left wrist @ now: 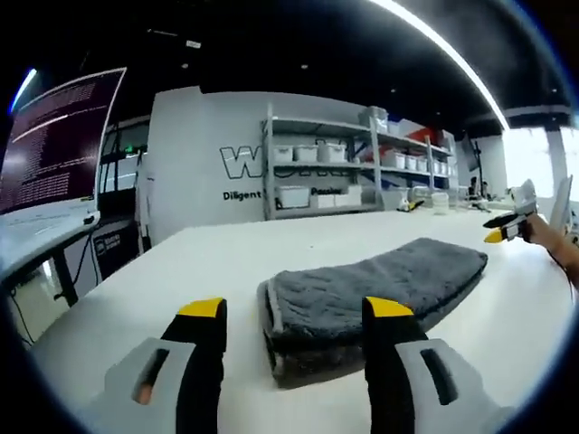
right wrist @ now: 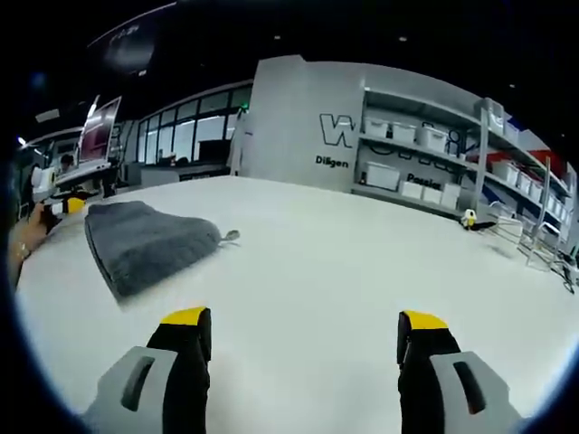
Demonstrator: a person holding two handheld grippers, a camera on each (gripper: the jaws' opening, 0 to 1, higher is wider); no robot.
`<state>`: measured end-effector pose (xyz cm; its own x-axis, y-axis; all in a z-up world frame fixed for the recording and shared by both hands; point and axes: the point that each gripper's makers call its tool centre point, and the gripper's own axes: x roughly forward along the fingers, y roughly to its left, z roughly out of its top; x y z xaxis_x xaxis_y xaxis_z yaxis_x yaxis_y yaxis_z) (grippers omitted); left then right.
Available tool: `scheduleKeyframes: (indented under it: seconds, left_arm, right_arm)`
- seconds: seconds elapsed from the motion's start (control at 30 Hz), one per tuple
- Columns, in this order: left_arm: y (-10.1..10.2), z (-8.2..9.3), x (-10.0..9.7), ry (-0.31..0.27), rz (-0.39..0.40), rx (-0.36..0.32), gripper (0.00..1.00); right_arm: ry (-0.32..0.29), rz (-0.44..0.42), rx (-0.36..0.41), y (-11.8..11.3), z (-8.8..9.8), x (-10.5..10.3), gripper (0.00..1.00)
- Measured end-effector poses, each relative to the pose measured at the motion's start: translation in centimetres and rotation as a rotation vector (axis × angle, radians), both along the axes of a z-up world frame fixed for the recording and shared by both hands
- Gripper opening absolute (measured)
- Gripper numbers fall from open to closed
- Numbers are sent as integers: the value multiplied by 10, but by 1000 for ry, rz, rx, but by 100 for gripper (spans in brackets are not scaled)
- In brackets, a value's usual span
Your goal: Open the folded towel by lifting each exposed corner and separating the folded layers until the towel lies flat within the target outline without major curled edges
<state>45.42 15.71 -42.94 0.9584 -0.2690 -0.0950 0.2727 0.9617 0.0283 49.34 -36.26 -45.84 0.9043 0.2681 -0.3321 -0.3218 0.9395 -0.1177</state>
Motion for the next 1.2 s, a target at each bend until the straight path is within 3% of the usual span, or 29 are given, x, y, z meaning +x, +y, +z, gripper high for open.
scheduleKeyframes:
  seconds: [0.1,0.23,0.43,0.7,0.73,0.93,1.0,1.07,1.1,1.2]
  left_arm:
    - [-2,8,0,-40,1,-7,81]
    - [-6,10,1,-44,-5,-14,99]
    - [-6,4,1,-9,-6,-2,99]
    - [-9,4,-2,-2,-18,16,99]
    - [-10,6,-3,-7,-28,11,99]
    - [-13,9,-5,-17,-47,2,99]
    - [-14,9,-5,-15,-52,-2,99]
    - [-16,8,-5,-10,-59,1,99]
    - [-17,6,-5,-4,-58,12,99]
    - [-19,1,-5,18,-61,37,99]
  right_arm:
    - [2,4,0,1,0,0,87]
    - [4,3,0,1,-1,0,87]
    - [8,3,-5,1,-3,1,87]
    - [1,58,-5,23,-1,4,89]
    - [4,105,-9,38,2,3,90]
    - [-63,205,-22,77,28,-5,91]
    - [-66,274,-2,104,35,-11,91]
    - [-68,306,16,117,39,-13,92]
    - [-65,348,31,135,40,-17,91]
    - [-67,424,10,159,38,-23,91]
